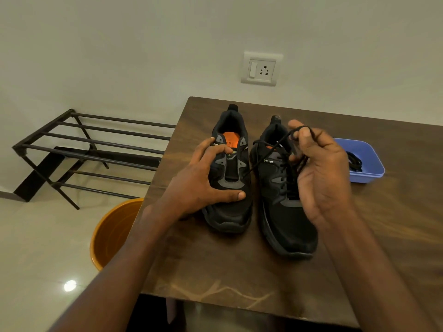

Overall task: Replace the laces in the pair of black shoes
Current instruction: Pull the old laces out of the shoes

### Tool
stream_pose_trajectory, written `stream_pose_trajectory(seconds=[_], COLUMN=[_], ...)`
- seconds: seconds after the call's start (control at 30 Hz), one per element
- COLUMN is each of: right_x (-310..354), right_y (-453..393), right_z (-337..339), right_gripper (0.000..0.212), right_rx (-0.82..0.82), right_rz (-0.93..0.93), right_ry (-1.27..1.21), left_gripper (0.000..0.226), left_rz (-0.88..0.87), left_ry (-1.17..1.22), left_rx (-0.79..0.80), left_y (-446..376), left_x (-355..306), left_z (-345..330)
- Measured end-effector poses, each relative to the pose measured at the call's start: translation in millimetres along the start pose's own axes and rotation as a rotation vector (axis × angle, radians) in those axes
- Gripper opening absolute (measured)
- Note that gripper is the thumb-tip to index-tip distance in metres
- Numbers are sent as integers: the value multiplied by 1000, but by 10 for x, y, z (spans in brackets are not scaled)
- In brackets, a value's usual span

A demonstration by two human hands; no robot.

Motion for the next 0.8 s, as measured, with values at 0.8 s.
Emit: stream_pose_trajectory(seconds=[0.8], right_x=[-373], right_y=[219], right_z=[-366], right_gripper=[9], right_rx=[348], right_rz=[432], right_ry=[1413], left_gripper=[101], left_rz=[-27], left_ry=[16], left_rx=[0], left_y=[-14], left_x=[30], left_z=[0])
Point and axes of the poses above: each hand's wrist, its own y-axis away from the middle knuckle, its own z-axis out of the back of the hand, x = y × z, the point moved 6 cm from there along -y, towards the middle knuckle, and after that the axes turned 15 degrees about -x, right-handed, at the moved point
